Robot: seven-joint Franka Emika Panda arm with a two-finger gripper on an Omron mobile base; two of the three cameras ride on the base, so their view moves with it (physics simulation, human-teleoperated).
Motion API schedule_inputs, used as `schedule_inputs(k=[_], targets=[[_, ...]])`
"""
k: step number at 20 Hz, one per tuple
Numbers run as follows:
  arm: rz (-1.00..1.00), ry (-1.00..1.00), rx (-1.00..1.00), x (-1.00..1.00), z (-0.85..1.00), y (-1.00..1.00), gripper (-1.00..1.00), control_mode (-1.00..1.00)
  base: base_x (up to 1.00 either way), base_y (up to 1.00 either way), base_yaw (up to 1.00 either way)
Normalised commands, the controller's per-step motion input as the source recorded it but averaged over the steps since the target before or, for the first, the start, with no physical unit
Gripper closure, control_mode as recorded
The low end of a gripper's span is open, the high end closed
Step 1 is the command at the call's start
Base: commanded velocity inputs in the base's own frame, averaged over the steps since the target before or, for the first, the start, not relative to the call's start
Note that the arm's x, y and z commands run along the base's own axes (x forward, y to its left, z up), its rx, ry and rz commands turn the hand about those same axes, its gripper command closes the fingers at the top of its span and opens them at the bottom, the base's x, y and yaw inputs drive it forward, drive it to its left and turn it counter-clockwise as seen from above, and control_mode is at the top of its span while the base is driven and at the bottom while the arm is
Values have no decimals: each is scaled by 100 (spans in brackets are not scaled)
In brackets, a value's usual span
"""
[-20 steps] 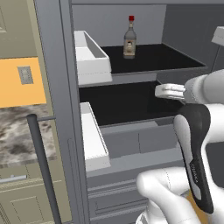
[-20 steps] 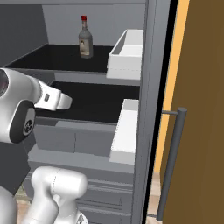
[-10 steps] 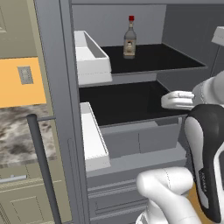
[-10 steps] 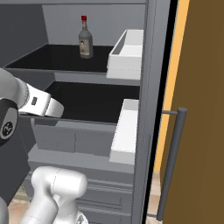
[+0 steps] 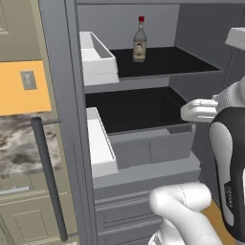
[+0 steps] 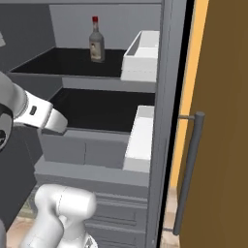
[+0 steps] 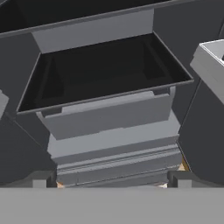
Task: Place the liquors on the top shelf of the fridge to keep them out of children's reach, and place the orange on lower shelves for easy access.
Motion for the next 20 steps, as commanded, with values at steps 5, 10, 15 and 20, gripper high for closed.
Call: schedule_inputs(k=[5,10,15,20], targets=[[0,0,0,0,0,0,-100,100,-80,0,2],[0,0,0,0,0,0,-100,100,-84,0,3],[0,0,0,0,0,0,-100,100,-57,23,4],[0,0,0,0,0,0,-100,100,-6,74,6]])
